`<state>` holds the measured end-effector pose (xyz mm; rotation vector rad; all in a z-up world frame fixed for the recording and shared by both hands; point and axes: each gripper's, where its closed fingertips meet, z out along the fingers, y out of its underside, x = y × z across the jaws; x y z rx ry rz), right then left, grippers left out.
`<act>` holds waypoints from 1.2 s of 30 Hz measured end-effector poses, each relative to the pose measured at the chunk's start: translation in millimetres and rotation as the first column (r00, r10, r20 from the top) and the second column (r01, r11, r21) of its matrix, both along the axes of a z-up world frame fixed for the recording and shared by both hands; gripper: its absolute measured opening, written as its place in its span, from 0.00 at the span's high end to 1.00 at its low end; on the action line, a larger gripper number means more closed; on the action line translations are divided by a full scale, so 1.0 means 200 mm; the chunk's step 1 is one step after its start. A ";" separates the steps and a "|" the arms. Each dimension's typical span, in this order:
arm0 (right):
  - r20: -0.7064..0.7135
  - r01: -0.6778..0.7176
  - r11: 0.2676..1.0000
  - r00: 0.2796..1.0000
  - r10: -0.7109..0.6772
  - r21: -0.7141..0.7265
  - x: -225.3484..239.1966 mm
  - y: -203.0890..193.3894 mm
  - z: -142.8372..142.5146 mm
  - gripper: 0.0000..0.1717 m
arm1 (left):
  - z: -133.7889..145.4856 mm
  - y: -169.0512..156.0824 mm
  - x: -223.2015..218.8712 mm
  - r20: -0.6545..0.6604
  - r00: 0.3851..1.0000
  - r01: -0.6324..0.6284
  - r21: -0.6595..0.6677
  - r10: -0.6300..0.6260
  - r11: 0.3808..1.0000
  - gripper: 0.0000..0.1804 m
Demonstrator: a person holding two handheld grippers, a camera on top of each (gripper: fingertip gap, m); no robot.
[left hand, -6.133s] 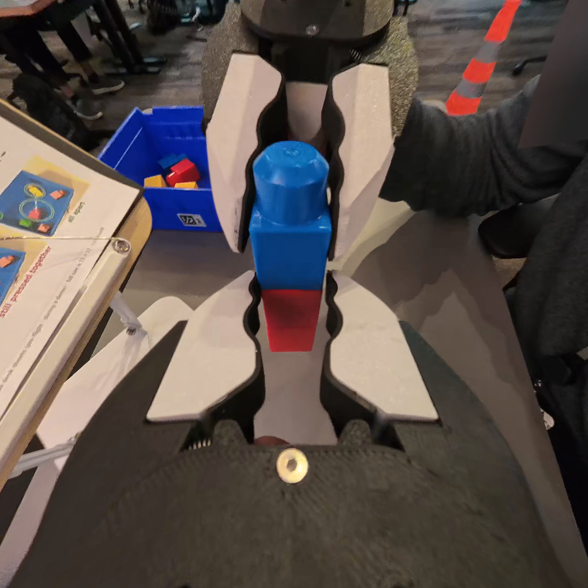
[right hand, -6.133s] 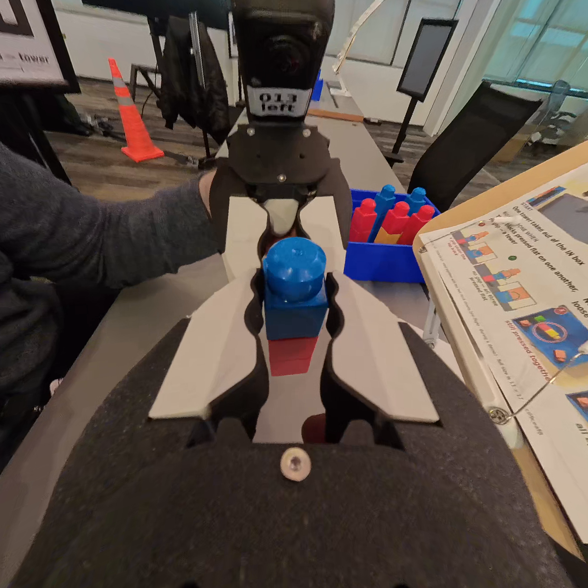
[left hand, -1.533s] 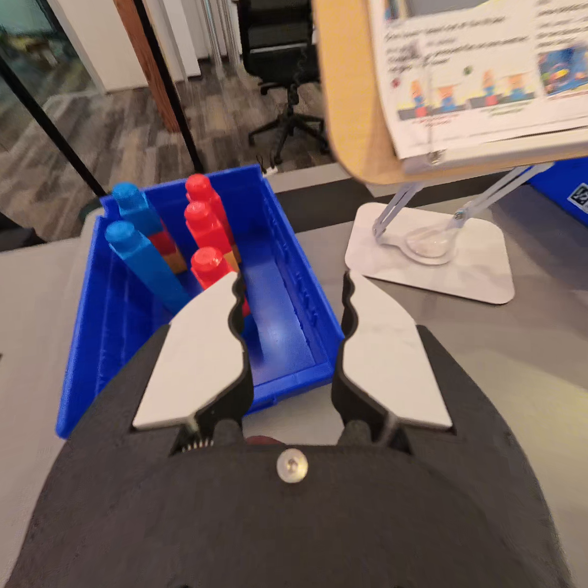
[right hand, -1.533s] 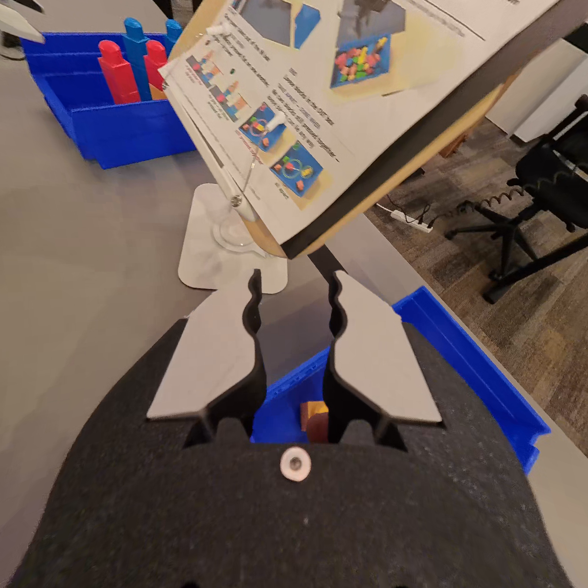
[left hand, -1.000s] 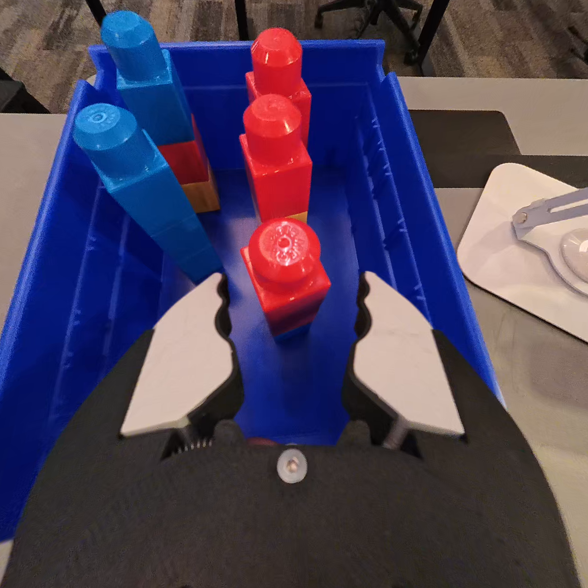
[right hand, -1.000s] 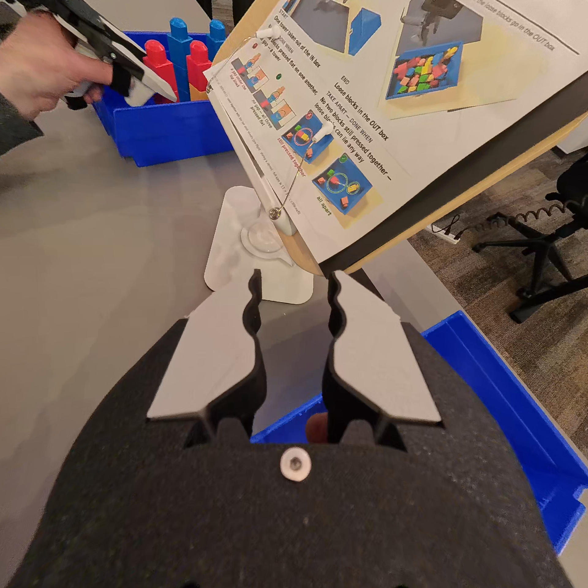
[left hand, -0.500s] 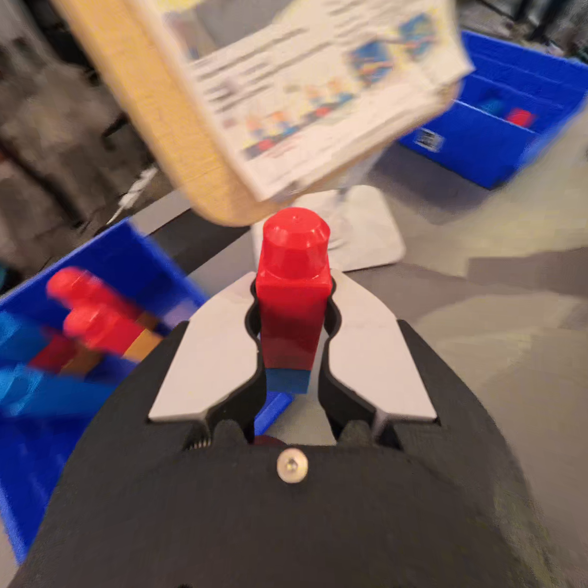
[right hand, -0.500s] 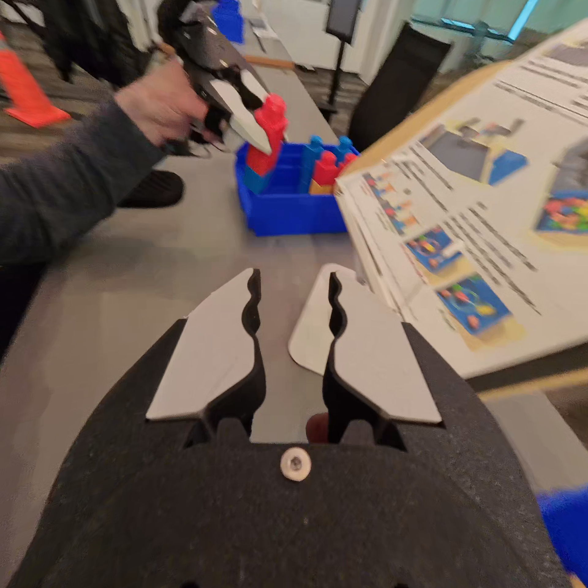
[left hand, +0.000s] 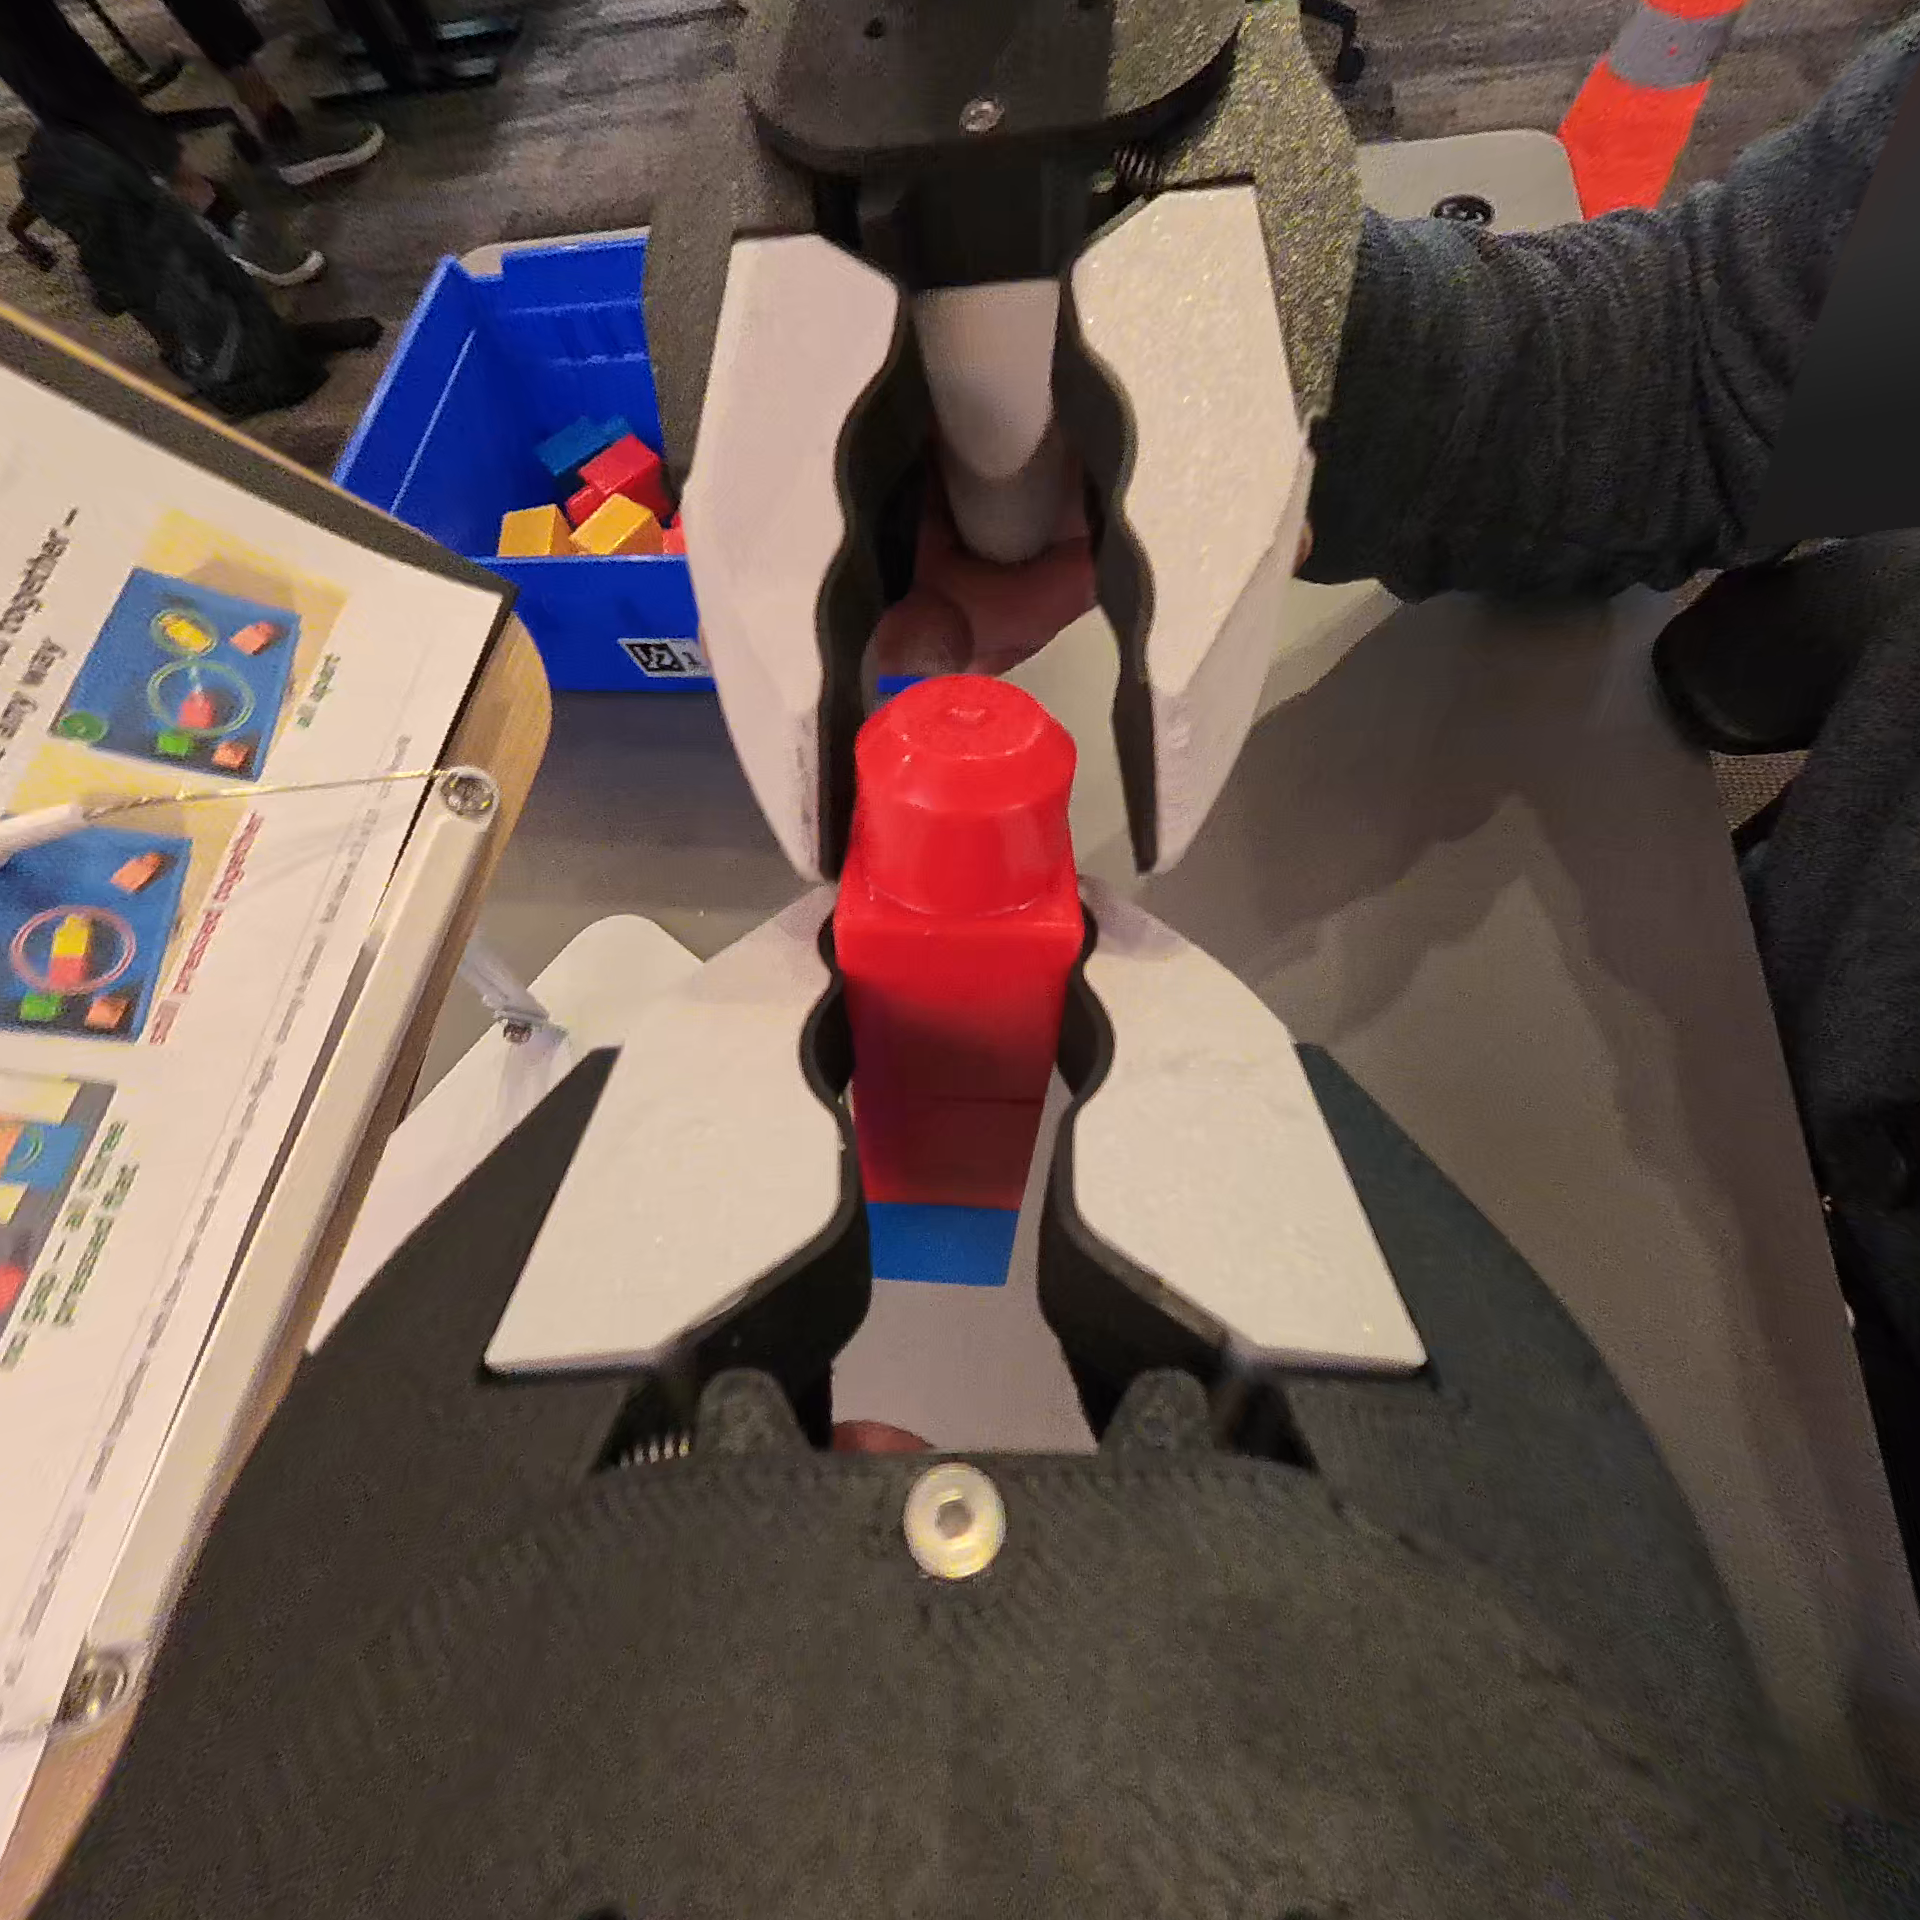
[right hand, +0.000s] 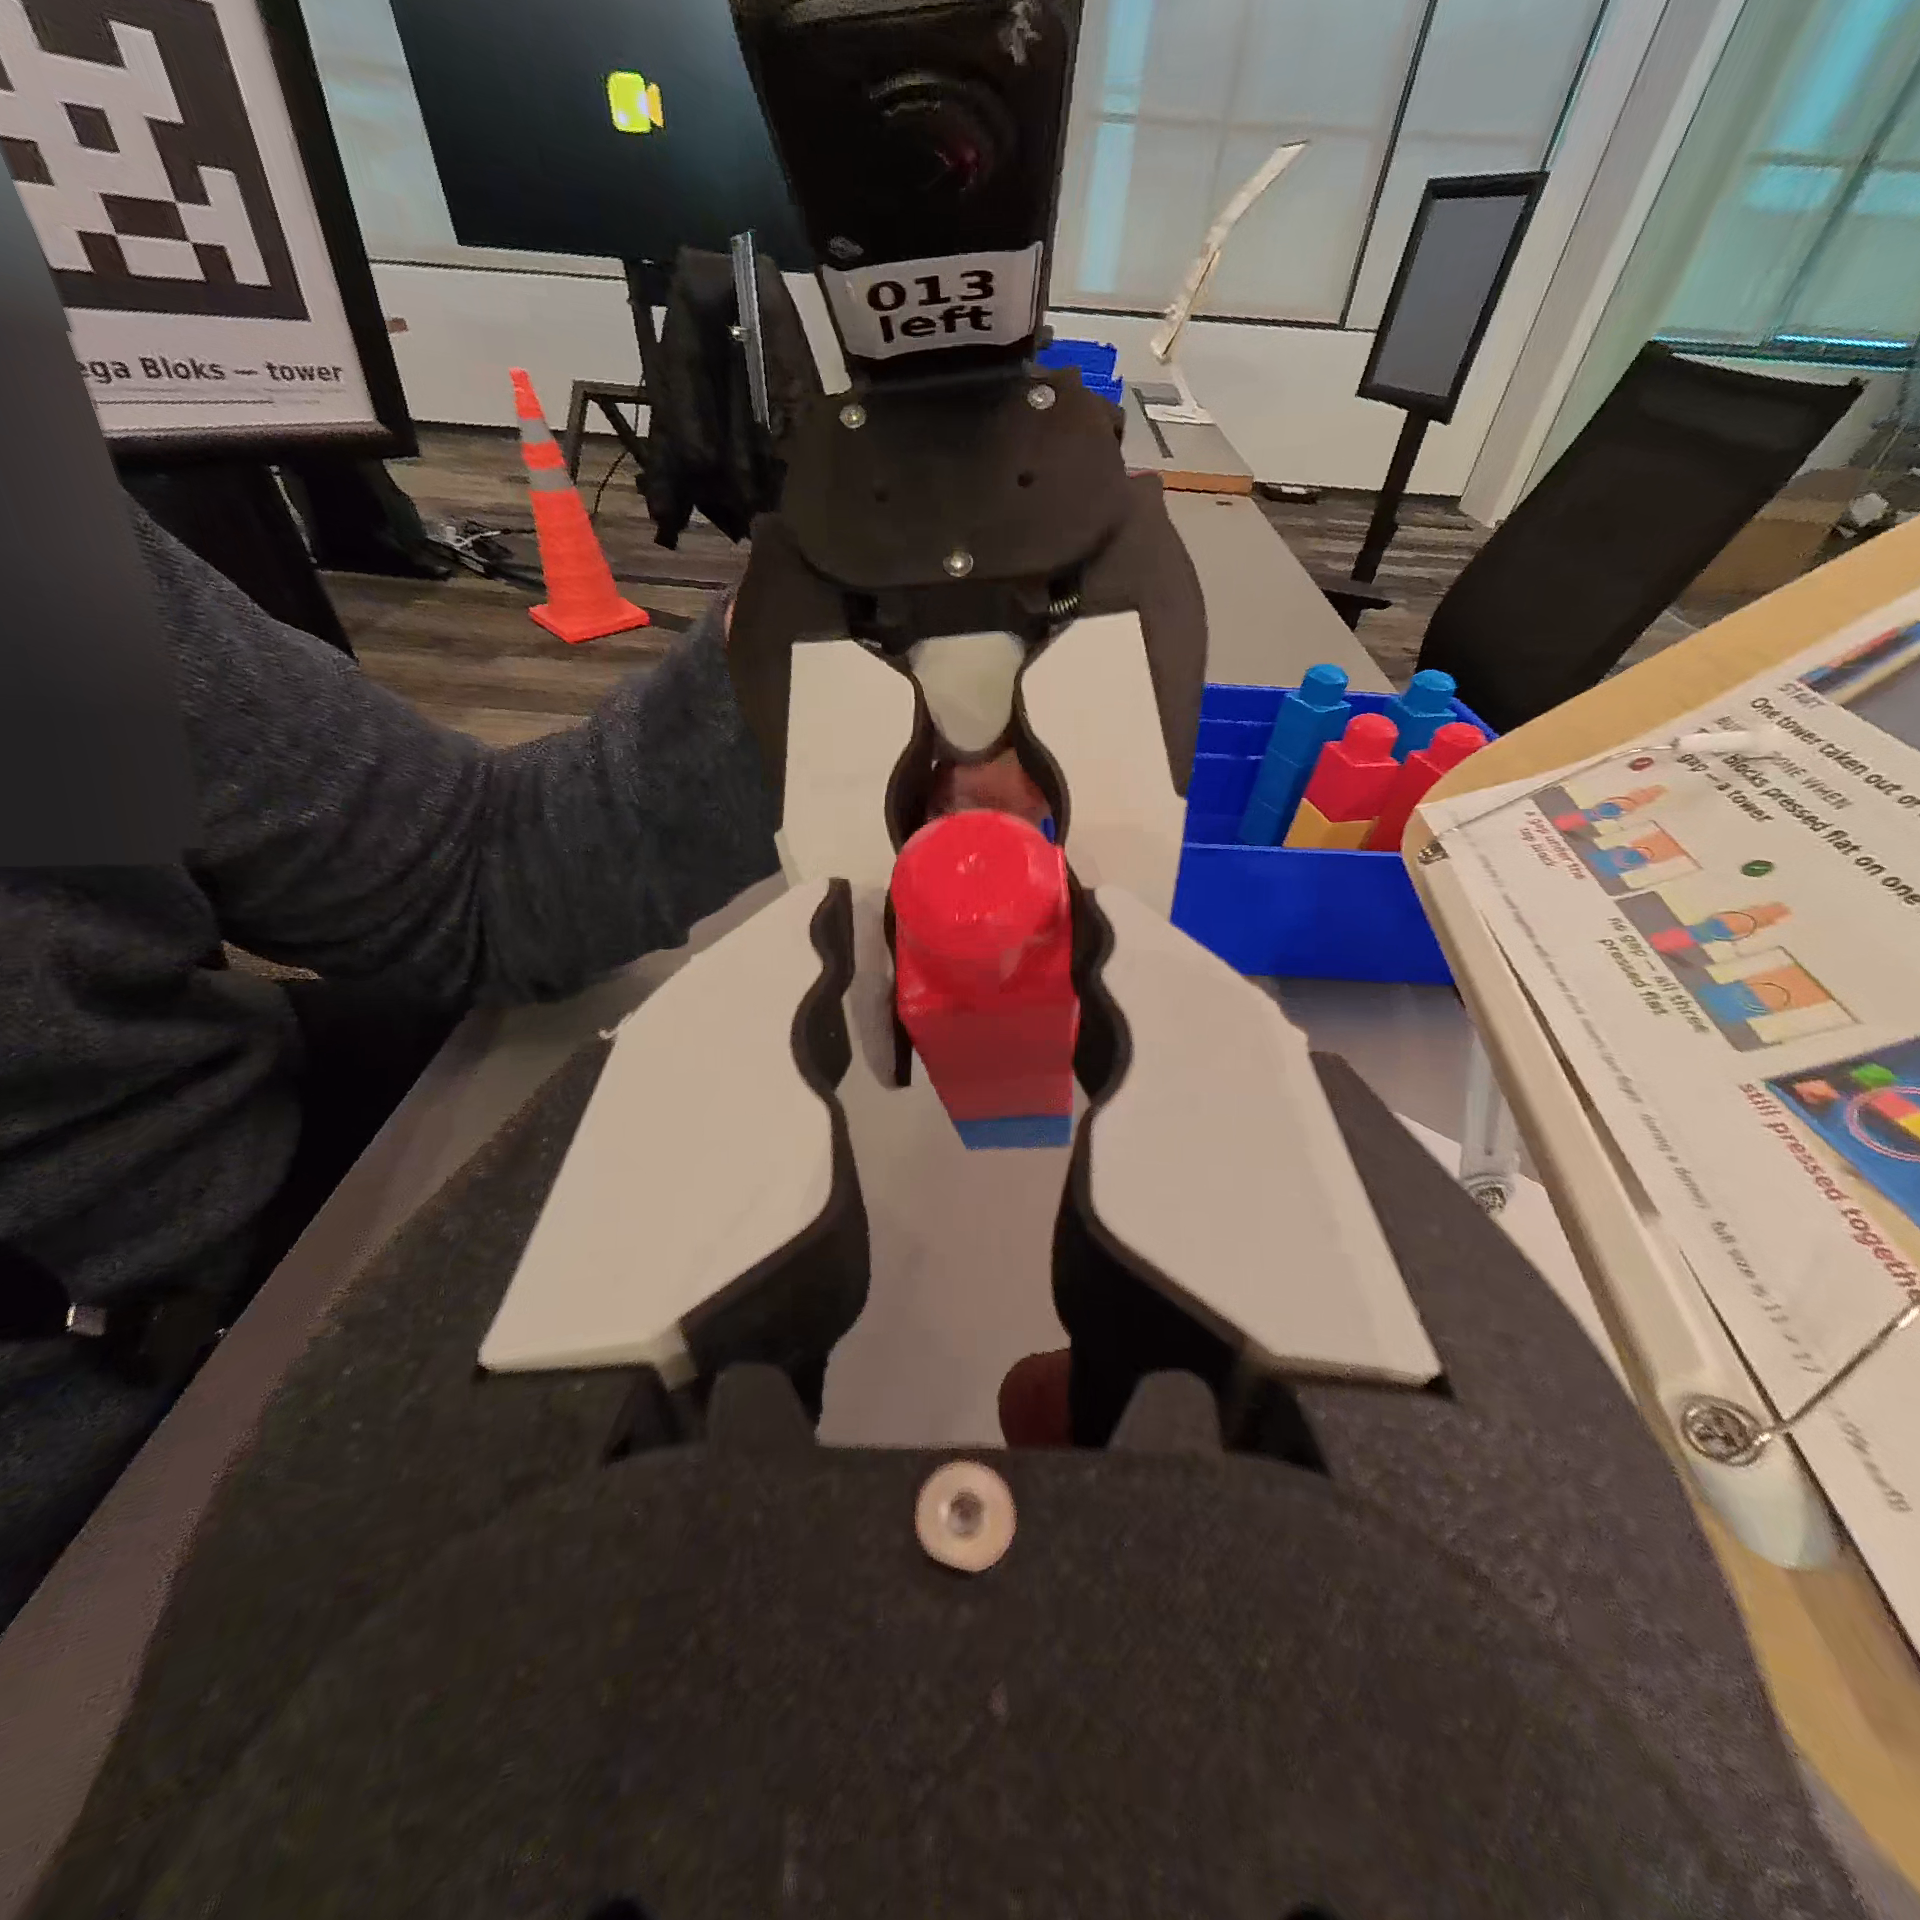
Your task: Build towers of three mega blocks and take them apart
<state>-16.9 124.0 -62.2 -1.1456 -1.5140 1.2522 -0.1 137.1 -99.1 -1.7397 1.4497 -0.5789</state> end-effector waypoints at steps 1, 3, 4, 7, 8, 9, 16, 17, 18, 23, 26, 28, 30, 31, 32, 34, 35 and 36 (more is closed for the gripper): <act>-0.003 0.007 1.000 1.000 -0.007 0.004 0.00 0.01 0.00 0.78 | 0.00 0.00 0.01 0.000 1.000 0.010 0.000 -0.010 1.000 0.80; -0.002 0.013 1.000 1.000 -0.013 0.012 0.01 0.02 -0.01 0.81 | -0.01 0.00 0.03 0.011 1.000 0.017 -0.009 -0.017 1.000 0.80; 0.003 0.016 1.000 1.000 -0.016 0.018 0.01 0.02 -0.01 0.82 | -0.01 0.00 0.03 0.015 1.000 0.019 -0.014 -0.018 1.000 0.80; -0.012 0.024 1.000 1.000 -0.024 0.013 0.01 0.03 0.01 0.82 | 0.00 0.01 0.04 0.045 0.999 0.025 -0.011 -0.024 1.000 0.80; -0.033 0.019 1.000 0.999 -0.019 -0.008 0.02 0.03 0.03 0.82 | 0.00 0.01 0.04 0.051 0.998 0.028 -0.009 -0.027 1.000 0.80; -0.052 0.015 1.000 0.999 -0.016 -0.025 0.03 0.03 0.05 0.82 | 0.01 0.02 0.02 0.054 0.998 0.013 0.004 -0.014 1.000 0.74; -0.101 0.037 0.999 0.994 -0.039 -0.022 0.05 0.04 0.11 0.82 | -0.09 0.02 0.00 -0.005 0.999 0.032 -0.037 -0.033 0.999 0.79; -0.094 0.041 0.999 0.995 -0.043 -0.019 0.06 0.05 0.10 0.82 | -0.09 0.03 0.01 0.001 0.999 0.034 -0.044 -0.034 0.998 0.80; -0.085 0.044 0.999 0.995 -0.045 -0.016 0.06 0.05 0.10 0.82 | -0.10 0.03 0.01 -0.005 0.999 0.036 -0.053 -0.036 0.998 0.80; -0.081 0.074 0.996 0.994 -0.070 0.047 0.08 0.06 0.11 0.83 | -0.09 0.03 0.01 0.015 0.999 0.038 -0.054 -0.037 0.998 0.80; -0.081 0.096 0.994 0.992 -0.092 0.059 0.08 0.06 0.12 0.83 | -0.07 0.03 0.00 0.003 1.000 0.031 -0.045 -0.031 0.999 0.80; -0.155 0.113 0.993 0.981 -0.115 -0.019 0.11 0.09 0.20 0.83 | -0.14 0.06 -0.06 -0.123 0.992 -0.032 0.003 0.032 0.999 0.80; -0.175 0.177 0.982 0.967 -0.185 -0.060 0.19 0.16 0.27 0.83 | -0.20 0.09 -0.11 -0.214 0.974 -0.070 0.044 0.078 0.997 0.80; -0.166 0.239 0.971 0.956 -0.240 -0.029 0.23 0.21 0.28 0.83 | -0.19 0.08 -0.10 -0.191 0.980 -0.061 0.022 0.064 0.998 0.80; -0.161 0.287 0.958 0.945 -0.285 -0.012 0.29 0.26 0.29 0.83 | -0.18 0.09 -0.09 -0.173 0.983 -0.065 0.028 0.068 0.998 0.80; -0.160 0.366 0.930 0.917 -0.365 -0.020 0.41 0.37 0.31 0.83 | -0.15 0.09 -0.09 -0.160 0.984 -0.071 0.025 0.075 0.997 0.80; -0.136 0.436 0.900 0.891 -0.434 -0.011 0.48 0.45 0.30 0.84 | -0.14 0.10 -0.09 -0.149 0.986 -0.070 0.028 0.073 0.997 0.80; -0.085 0.512 0.859 0.857 -0.509 0.018 0.55 0.55 0.25 0.83 | -0.13 0.10 -0.09 -0.136 0.987 -0.077 0.029 0.080 0.997 0.80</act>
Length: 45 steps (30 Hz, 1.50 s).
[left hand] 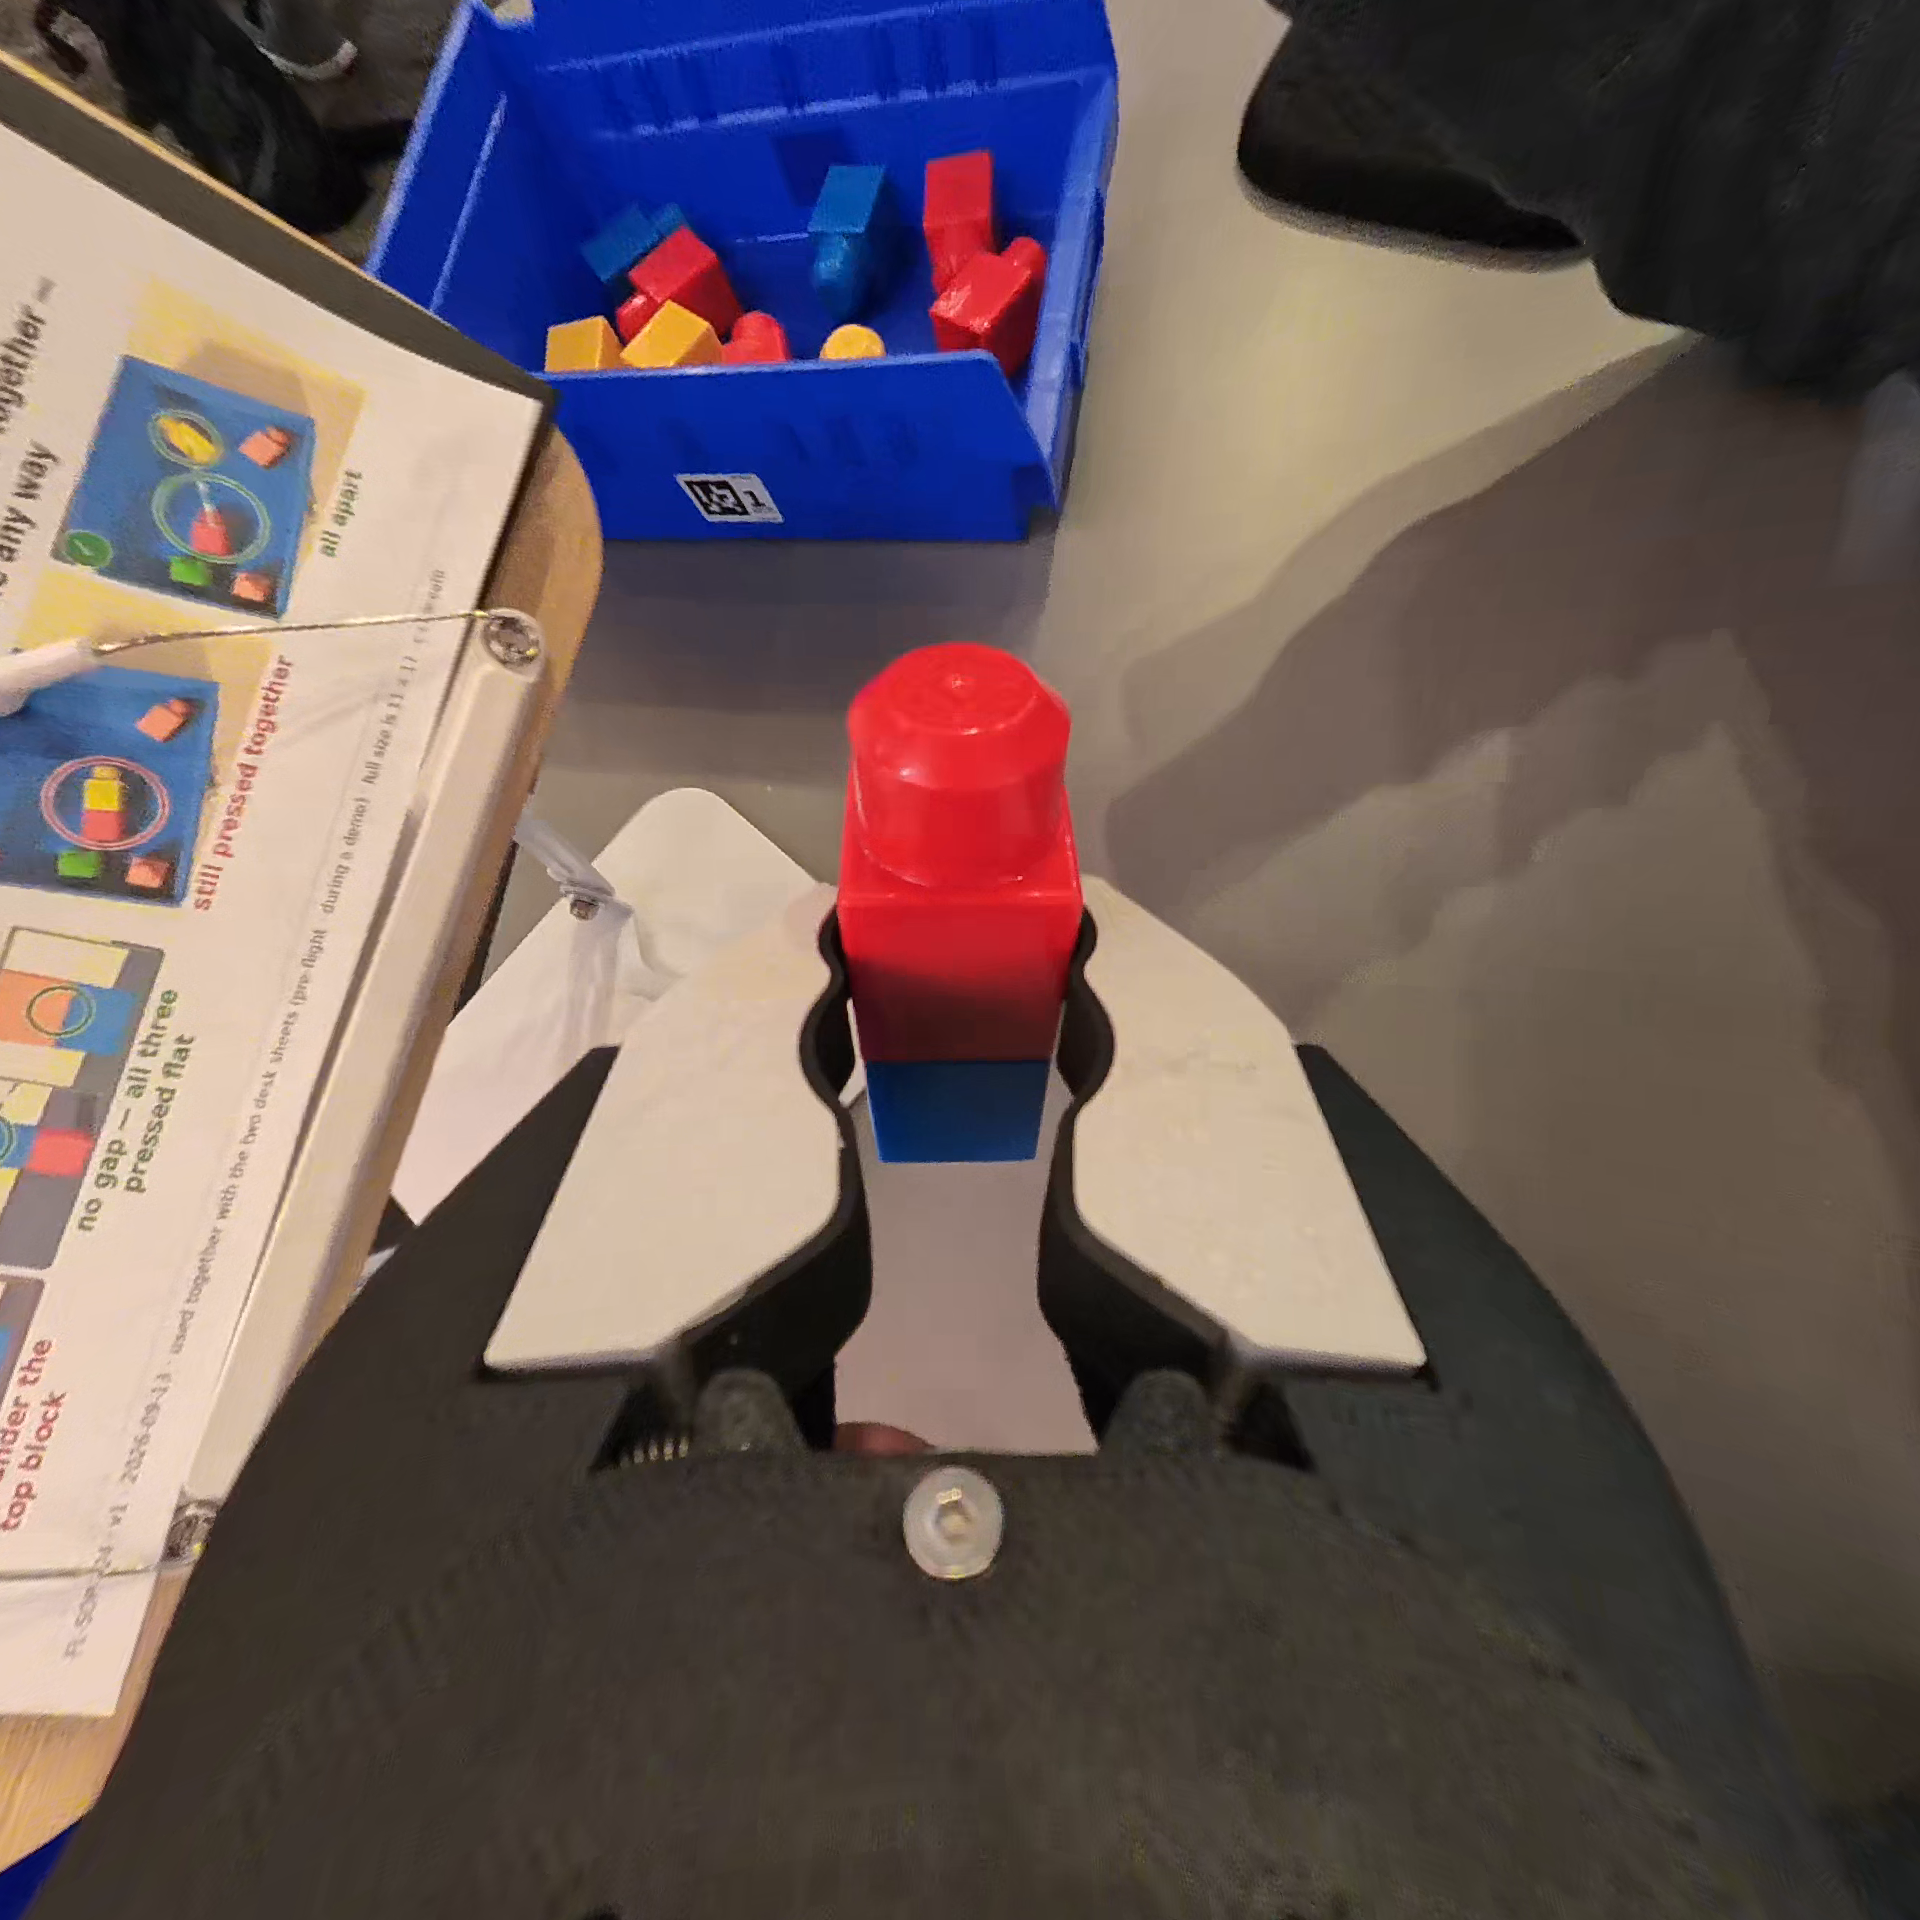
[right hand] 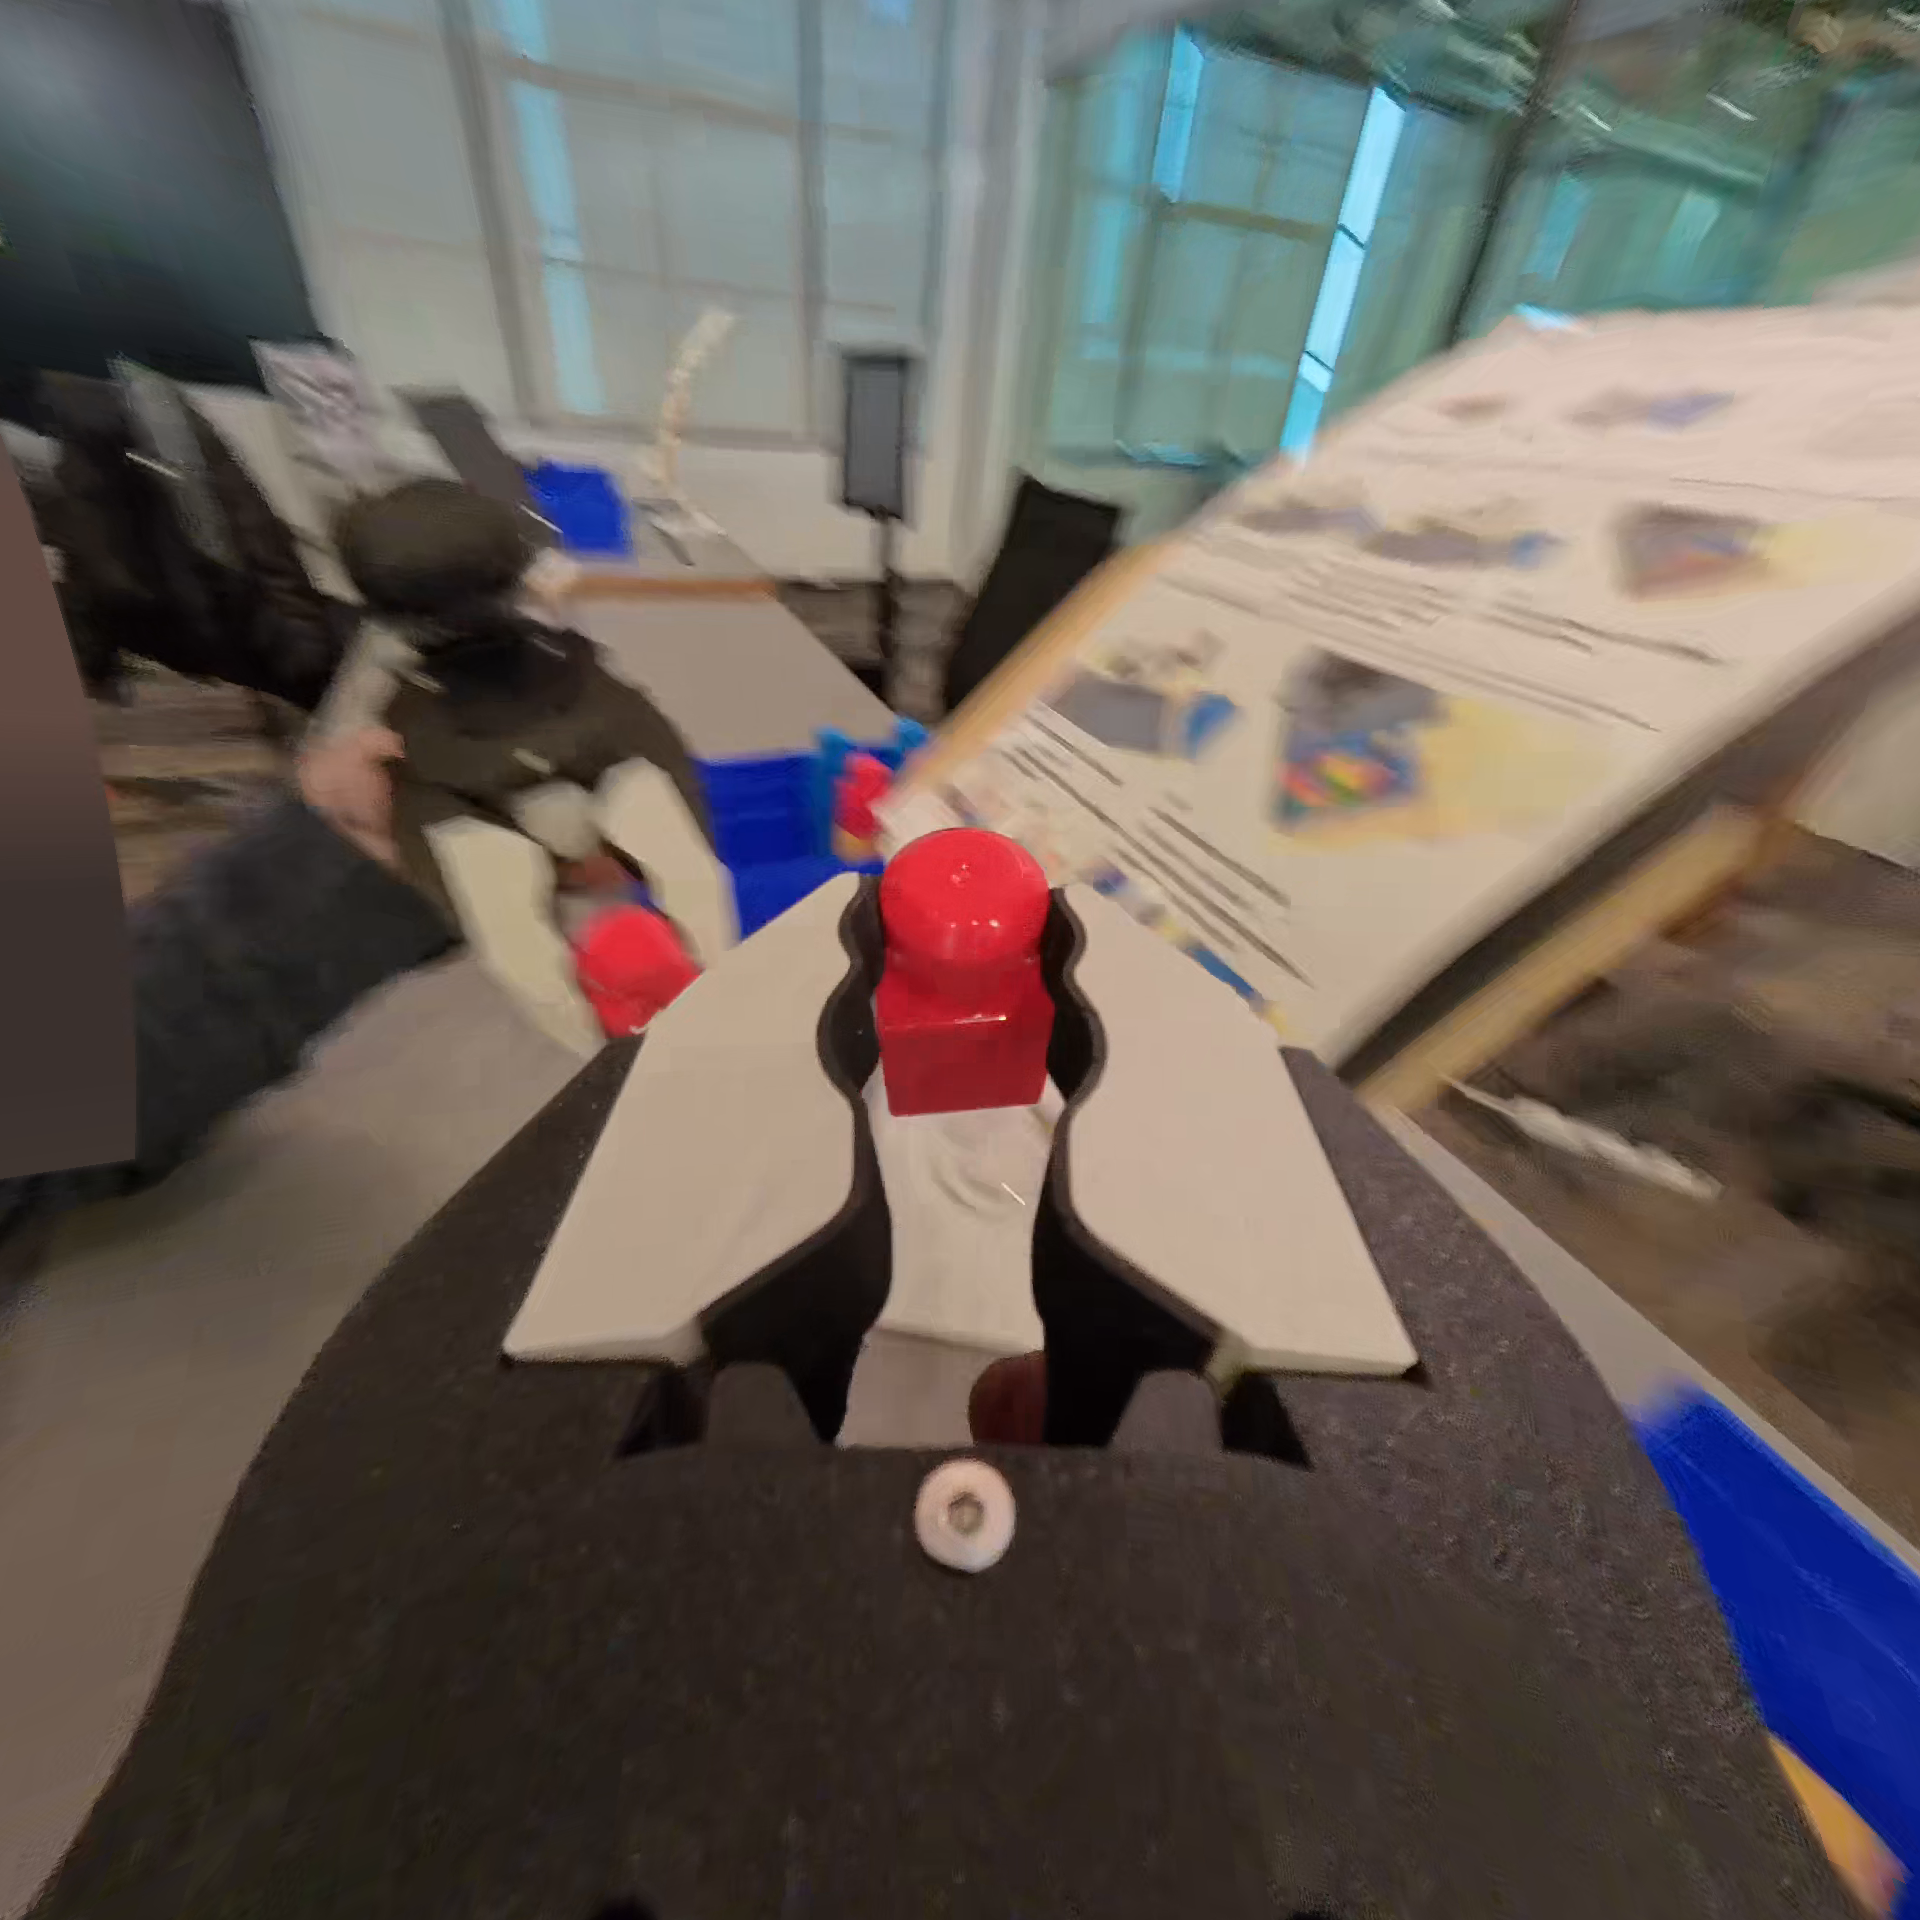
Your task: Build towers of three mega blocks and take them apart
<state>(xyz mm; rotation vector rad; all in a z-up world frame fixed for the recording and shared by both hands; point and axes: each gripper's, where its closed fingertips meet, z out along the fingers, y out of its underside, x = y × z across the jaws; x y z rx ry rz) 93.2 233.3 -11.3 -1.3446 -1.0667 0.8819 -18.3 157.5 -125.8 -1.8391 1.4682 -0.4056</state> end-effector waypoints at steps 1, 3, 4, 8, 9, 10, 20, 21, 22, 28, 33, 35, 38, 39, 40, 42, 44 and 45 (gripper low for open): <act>0.071 0.077 0.997 0.995 -0.076 -0.003 0.08 0.09 -0.06 0.83 | 0.01 0.01 0.00 0.011 1.000 -0.011 0.002 0.011 1.000 0.80; 0.169 0.201 0.978 0.967 -0.191 -0.048 0.23 0.24 -0.18 0.83 | 0.00 0.03 -0.01 0.005 1.000 -0.028 0.012 0.028 1.000 0.80; 0.198 0.244 0.966 0.954 -0.224 -0.084 0.30 0.31 -0.24 0.83 | 0.01 0.03 -0.01 0.009 0.999 -0.034 0.018 0.033 0.999 0.80; 0.289 0.441 0.878 0.879 -0.380 -0.188 0.56 0.53 -0.44 0.77 | 0.02 0.03 0.02 0.022 1.000 -0.023 0.015 0.023 1.000 0.80; 0.315 0.485 0.855 0.853 -0.416 -0.185 0.61 0.57 -0.48 0.77 | 0.01 0.02 0.02 0.018 1.000 -0.021 0.016 0.020 1.000 0.80; 0.327 0.504 0.844 0.841 -0.432 -0.182 0.64 0.59 -0.49 0.75 | 0.01 0.02 0.03 0.017 1.000 -0.019 0.016 0.019 1.000 0.80; 0.250 -0.219 0.975 0.947 0.201 0.046 -0.13 -0.16 -0.21 0.75 | 0.03 0.04 0.17 0.149 0.989 0.012 -0.024 -0.009 1.000 0.80; 0.262 -0.272 0.961 0.932 0.250 0.051 -0.20 -0.23 -0.22 0.75 | 0.03 0.04 0.18 0.153 0.988 0.018 -0.024 -0.014 1.000 0.80; 0.276 -0.308 0.950 0.918 0.284 0.048 -0.26 -0.29 -0.24 0.75 | 0.03 0.04 0.18 0.152 0.988 0.016 -0.016 -0.013 1.000 0.80; 0.248 -0.393 0.920 0.890 0.383 -0.012 -0.41 -0.39 -0.31 0.78 | 0.05 0.01 0.21 0.163 0.985 0.049 -0.007 -0.047 0.999 0.80; 0.196 -0.452 0.892 0.872 0.448 -0.028 -0.44 -0.44 -0.29 0.83 | 0.06 -0.02 0.24 0.183 0.980 0.077 -0.008 -0.074 0.997 0.80; 0.206 -0.446 0.895 0.873 0.442 -0.026 -0.44 -0.43 -0.29 0.83 | 0.05 -0.01 0.24 0.182 0.980 0.080 -0.006 -0.078 0.997 0.80; 0.155 -0.451 0.892 0.879 0.452 -0.041 -0.43 -0.44 -0.25 0.83 | 0.08 -0.02 0.26 0.231 0.968 0.102 -0.006 -0.098 0.995 0.80; 0.132 -0.447 0.894 0.884 0.448 -0.037 -0.43 -0.43 -0.23 0.83 | 0.07 -0.04 0.26 0.226 0.968 0.118 -0.021 -0.110 0.993 0.75; 0.114 -0.441 0.897 0.890 0.441 -0.028 -0.42 -0.43 -0.21 0.83 | 0.04 -0.04 0.25 0.199 0.974 0.117 -0.042 -0.107 0.992 0.69; 0.089 -0.441 0.897 0.893 0.442 -0.023 -0.41 -0.43 -0.18 0.83 | -0.01 -0.02 0.25 0.149 0.985 0.096 -0.033 -0.090 0.995 0.65; 0.074 -0.454 0.891 0.888 0.455 -0.029 -0.40 -0.43 -0.17 0.83 | -0.02 -0.02 0.27 0.159 0.982 0.111 -0.037 -0.104 0.993 0.73; 0.074 -0.454 0.890 0.887 0.455 -0.028 -0.40 -0.44 -0.17 0.83 | -0.01 -0.01 0.27 0.170 0.980 0.112 -0.040 -0.104 0.993 0.78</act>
